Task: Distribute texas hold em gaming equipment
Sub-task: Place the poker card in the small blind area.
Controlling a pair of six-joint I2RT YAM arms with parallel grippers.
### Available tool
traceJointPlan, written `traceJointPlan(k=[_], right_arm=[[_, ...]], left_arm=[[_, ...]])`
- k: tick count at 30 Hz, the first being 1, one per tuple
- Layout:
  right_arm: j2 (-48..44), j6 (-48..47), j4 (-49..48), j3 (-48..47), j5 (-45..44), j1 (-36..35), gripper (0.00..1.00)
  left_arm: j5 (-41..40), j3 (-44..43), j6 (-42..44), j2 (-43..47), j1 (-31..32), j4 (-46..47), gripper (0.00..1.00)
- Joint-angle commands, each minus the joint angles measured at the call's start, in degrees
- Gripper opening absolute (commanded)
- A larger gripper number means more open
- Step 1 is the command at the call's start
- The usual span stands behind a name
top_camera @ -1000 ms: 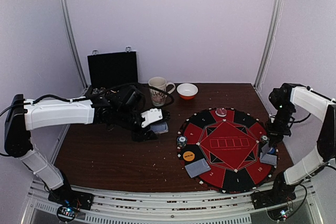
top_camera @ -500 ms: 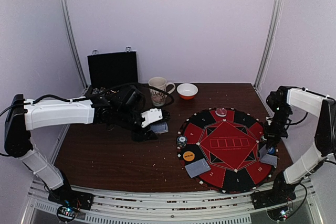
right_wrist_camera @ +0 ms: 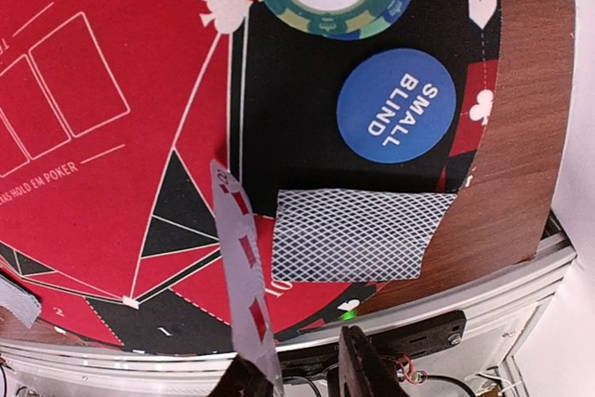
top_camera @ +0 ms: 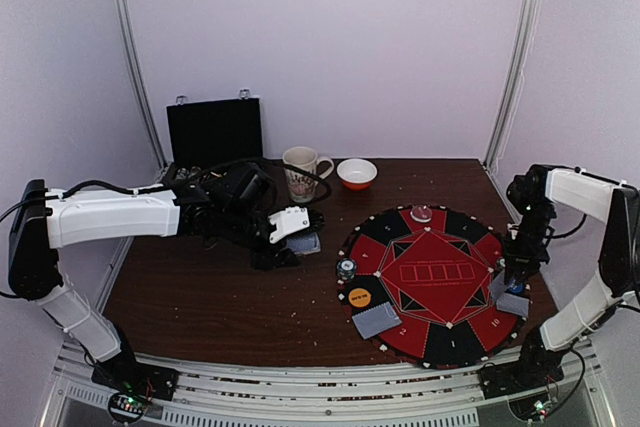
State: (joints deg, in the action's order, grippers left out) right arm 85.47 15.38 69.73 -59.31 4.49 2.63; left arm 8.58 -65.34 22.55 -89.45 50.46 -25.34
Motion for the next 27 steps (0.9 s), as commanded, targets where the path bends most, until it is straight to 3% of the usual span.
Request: traceJointPlan(k=[1,6,21,27], right_arm=[[-0.5,1.3,1.7,-0.7,-4.4,0.4,0.26],[-0.5,2.2,2.8,-1.5,-6.8,0.3,0.23],[-1.8,2.6,5.0,-3.4,-8.0,0.1,0.27],[-1.8,-0.9,3.1,-11.8,0.0,-4.0,0.27]], left_arm=[[0.4,0.2,0.1,1.1,-0.2,2.2,0.49],[0.4,0.2,0.2,1.2,-0.2,2.2,0.49],[0.2,0.3,0.3,1.2,-0.2,2.1,0.49],[0.2,0.1,0.3,1.2,-0.2,2.0,0.49]])
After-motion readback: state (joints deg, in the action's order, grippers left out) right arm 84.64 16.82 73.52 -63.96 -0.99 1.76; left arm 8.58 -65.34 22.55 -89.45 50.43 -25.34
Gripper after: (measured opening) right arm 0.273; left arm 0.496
